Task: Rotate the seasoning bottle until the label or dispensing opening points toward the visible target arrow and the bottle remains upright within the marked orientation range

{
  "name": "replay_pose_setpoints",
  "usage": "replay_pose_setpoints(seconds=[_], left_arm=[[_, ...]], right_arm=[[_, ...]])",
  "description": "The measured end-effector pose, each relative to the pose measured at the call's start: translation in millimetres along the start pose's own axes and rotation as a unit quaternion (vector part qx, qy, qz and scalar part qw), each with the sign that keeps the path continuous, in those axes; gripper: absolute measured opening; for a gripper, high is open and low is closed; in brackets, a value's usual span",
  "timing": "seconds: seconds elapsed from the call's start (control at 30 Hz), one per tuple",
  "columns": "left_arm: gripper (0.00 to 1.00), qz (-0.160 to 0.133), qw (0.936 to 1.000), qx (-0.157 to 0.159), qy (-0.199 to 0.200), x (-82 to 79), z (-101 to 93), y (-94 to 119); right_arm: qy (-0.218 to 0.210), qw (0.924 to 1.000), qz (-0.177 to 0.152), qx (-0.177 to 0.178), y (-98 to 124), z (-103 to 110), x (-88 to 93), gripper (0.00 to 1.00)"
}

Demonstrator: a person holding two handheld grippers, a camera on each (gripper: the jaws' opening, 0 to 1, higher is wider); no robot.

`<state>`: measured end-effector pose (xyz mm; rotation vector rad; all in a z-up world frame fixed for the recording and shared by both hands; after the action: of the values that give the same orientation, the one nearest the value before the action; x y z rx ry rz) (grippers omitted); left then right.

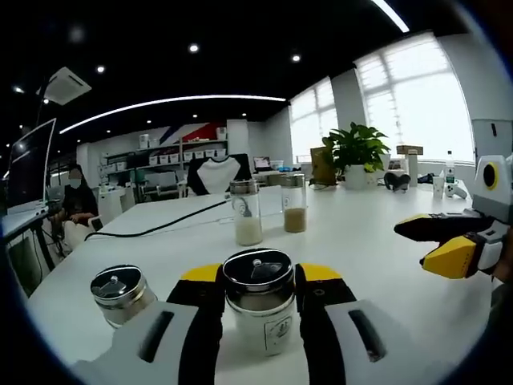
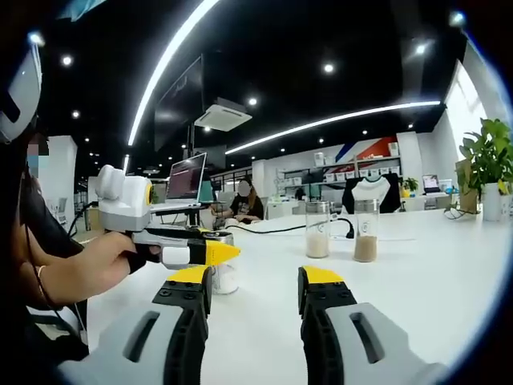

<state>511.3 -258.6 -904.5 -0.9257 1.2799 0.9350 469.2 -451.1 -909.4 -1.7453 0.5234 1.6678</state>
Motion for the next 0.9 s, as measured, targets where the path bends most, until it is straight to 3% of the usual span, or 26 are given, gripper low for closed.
replay_pose_setpoints(seconds=[0.9], left_arm=[[0.37,-0.002,1.0,-0.003,0.004,3.3,13.9,5.4]], right_arm=[[-0.006,0.9999,0.004,0.009,2.7,-4.8,2.0,0.43]])
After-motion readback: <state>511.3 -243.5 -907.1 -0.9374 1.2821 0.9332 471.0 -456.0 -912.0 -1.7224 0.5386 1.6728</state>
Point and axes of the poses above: the point that each gripper's makers call its tool centre point, and the gripper's own axes: y roughly backward along the fingers, z roughly to its left, x roughly out of its underside, the point moved 8 cm from there along y, roughly backward along the fingers, and after that the axes turned 9 degrees about -z, right-handed, at the moved point
